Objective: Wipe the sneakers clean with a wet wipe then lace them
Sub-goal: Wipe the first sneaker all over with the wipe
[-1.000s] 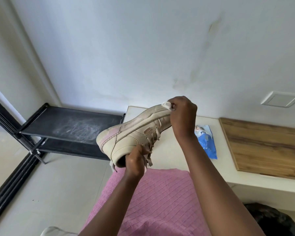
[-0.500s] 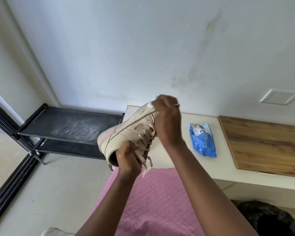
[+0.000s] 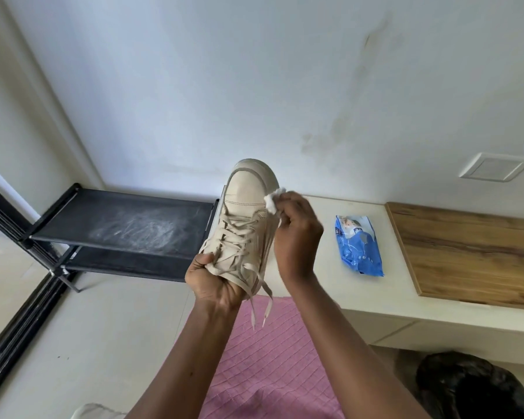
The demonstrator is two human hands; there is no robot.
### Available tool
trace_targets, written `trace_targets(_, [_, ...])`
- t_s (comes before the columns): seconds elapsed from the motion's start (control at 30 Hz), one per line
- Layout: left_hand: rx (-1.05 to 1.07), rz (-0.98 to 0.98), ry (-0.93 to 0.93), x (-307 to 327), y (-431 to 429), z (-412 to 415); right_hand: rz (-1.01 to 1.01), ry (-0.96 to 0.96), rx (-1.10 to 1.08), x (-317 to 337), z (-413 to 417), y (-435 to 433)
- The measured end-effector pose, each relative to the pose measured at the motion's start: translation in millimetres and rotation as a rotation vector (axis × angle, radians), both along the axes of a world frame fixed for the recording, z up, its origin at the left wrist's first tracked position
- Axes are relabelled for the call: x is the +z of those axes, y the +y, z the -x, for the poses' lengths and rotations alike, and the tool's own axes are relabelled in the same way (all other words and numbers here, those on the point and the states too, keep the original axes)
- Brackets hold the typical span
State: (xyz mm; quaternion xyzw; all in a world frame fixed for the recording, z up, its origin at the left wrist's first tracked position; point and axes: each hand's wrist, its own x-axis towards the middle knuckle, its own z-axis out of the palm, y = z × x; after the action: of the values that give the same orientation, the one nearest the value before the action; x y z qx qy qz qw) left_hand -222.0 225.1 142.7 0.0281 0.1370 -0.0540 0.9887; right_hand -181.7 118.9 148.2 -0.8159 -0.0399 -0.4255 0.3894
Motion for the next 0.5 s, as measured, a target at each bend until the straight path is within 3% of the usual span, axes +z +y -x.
trace_targets(0.17, [-0.042,0.078,0.041,-9,13,-6,0.023,0.085,0.051,-21,20,11])
trace_targets(0.37, [-0.111,0.059,0.121,-9,10,-4,0.079,0.055,0.040,17,-10,12])
trace_targets(0.5, [-0.121,0.034,0.169,-12,5,3,0.204,0.155,0.060,31,-39,8])
